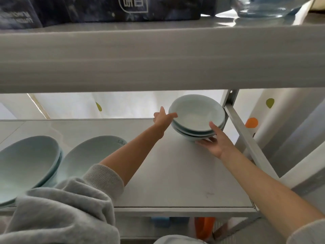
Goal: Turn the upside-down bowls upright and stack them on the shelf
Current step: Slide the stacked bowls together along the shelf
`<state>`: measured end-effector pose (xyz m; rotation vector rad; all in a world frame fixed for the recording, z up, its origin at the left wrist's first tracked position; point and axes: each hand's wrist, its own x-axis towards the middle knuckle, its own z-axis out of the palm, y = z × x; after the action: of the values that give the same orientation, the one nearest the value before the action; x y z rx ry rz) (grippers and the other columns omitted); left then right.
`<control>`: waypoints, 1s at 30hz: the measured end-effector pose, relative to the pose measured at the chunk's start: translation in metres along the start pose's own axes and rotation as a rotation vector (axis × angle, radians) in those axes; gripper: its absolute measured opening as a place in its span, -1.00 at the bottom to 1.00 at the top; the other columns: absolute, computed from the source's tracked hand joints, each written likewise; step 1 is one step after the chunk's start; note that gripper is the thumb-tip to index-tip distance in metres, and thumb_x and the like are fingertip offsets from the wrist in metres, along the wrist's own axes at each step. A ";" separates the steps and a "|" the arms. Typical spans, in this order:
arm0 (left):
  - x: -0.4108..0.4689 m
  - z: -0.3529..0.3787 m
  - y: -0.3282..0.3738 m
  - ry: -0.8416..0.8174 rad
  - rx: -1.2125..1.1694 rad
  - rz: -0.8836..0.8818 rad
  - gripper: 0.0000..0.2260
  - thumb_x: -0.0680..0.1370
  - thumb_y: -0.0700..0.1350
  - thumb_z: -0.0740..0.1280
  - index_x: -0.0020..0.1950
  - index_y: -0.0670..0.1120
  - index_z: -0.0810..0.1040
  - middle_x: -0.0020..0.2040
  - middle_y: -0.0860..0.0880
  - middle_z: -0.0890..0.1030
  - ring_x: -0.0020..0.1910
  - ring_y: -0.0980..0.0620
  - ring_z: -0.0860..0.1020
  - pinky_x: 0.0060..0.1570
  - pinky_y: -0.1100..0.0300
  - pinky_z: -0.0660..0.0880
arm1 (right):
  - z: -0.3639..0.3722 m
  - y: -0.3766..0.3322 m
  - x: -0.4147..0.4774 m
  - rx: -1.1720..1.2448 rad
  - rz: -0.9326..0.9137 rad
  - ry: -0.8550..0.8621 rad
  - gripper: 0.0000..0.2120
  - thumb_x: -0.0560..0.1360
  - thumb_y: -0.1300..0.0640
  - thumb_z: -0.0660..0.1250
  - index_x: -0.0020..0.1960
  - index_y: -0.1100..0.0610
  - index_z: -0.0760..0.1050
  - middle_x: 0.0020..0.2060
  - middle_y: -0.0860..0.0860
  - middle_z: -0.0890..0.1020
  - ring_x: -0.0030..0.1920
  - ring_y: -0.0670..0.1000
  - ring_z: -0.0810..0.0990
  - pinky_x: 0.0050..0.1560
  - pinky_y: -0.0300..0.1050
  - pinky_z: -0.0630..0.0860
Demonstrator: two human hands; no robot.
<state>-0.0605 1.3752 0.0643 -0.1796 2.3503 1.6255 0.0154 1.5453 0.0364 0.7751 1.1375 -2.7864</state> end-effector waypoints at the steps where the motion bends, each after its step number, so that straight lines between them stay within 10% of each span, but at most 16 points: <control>1: 0.000 -0.009 -0.002 0.036 0.068 0.029 -0.38 0.56 -0.02 0.26 0.57 -0.02 0.08 0.50 -0.09 0.13 0.49 -0.11 0.11 0.37 -0.05 0.21 | 0.001 0.004 -0.002 -0.015 0.019 -0.007 -0.73 0.51 0.10 0.33 0.17 0.13 0.39 0.33 0.15 0.40 0.21 0.24 0.46 0.25 0.26 0.42; 4: -0.004 -0.050 -0.009 0.165 0.271 0.133 -0.56 0.59 -0.01 0.23 0.48 -0.03 0.34 0.46 -0.13 0.23 0.46 -0.13 0.15 0.36 0.02 0.24 | 0.005 0.026 -0.009 -0.085 0.137 -0.022 -0.32 0.40 -0.01 0.44 0.41 0.11 0.22 0.43 0.15 0.25 0.44 0.25 0.24 0.25 0.28 0.37; 6: -0.007 -0.084 -0.015 0.228 0.390 0.170 -0.65 0.61 -0.01 0.21 0.37 -0.07 0.48 0.39 -0.16 0.33 0.41 -0.15 0.20 0.33 0.10 0.24 | 0.014 0.048 -0.017 -0.173 0.233 -0.086 0.27 -0.06 -0.05 0.67 0.51 0.00 0.07 0.50 0.16 0.12 0.48 0.25 0.14 0.15 0.35 0.38; 8: -0.011 -0.119 -0.023 0.224 0.601 0.129 -0.65 0.65 -0.01 0.11 0.33 -0.13 0.50 0.34 -0.19 0.42 0.38 -0.17 0.27 0.32 0.10 0.23 | 0.028 0.072 -0.031 -0.307 0.322 -0.171 0.45 -0.27 -0.08 0.67 0.51 -0.04 0.07 0.50 0.15 0.14 0.47 0.26 0.16 0.08 0.37 0.44; 13: -0.036 -0.190 -0.057 0.149 0.921 -0.005 -0.55 0.69 -0.01 -0.12 0.41 -0.20 0.36 0.39 -0.21 0.43 0.40 -0.20 0.31 0.38 0.05 0.13 | 0.068 0.133 -0.064 -0.504 0.484 -0.314 -0.11 0.24 -0.05 0.51 0.46 -0.02 0.15 0.45 0.24 0.21 0.39 0.37 0.26 0.08 0.44 0.46; 17: -0.064 -0.226 -0.090 0.015 0.567 -0.035 -0.41 0.62 0.20 -0.02 0.43 -0.20 0.39 0.45 -0.16 0.38 0.44 -0.14 0.32 0.45 0.01 0.17 | 0.098 0.168 -0.085 -0.627 0.556 -0.387 -0.47 0.40 0.04 0.46 0.27 0.11 0.32 0.26 0.27 0.41 0.22 0.39 0.45 0.01 0.40 0.51; 24: -0.092 -0.252 -0.097 -0.180 0.465 -0.181 -0.36 0.56 0.33 -0.07 0.30 -0.08 0.51 0.07 -0.08 0.59 0.00 -0.06 0.57 -0.28 0.20 0.50 | 0.115 0.200 -0.091 -0.522 0.535 -0.186 -0.58 0.43 0.27 0.40 0.24 0.19 0.36 0.08 0.25 0.54 -0.02 0.27 0.58 -0.11 0.33 0.57; 30: -0.092 -0.237 -0.090 -0.227 0.414 -0.114 -0.39 0.60 0.28 -0.08 0.28 -0.12 0.52 0.11 -0.10 0.61 -0.11 0.02 0.59 -0.49 0.31 0.50 | 0.108 0.199 -0.101 -0.425 0.470 -0.098 -0.55 0.40 0.26 0.42 0.25 0.23 0.39 0.08 0.27 0.58 0.00 0.27 0.60 -0.25 0.23 0.61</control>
<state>0.0132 1.1167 0.0886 -0.0389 2.3856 1.0189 0.0989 1.3123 0.0192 0.7311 1.2685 -2.0848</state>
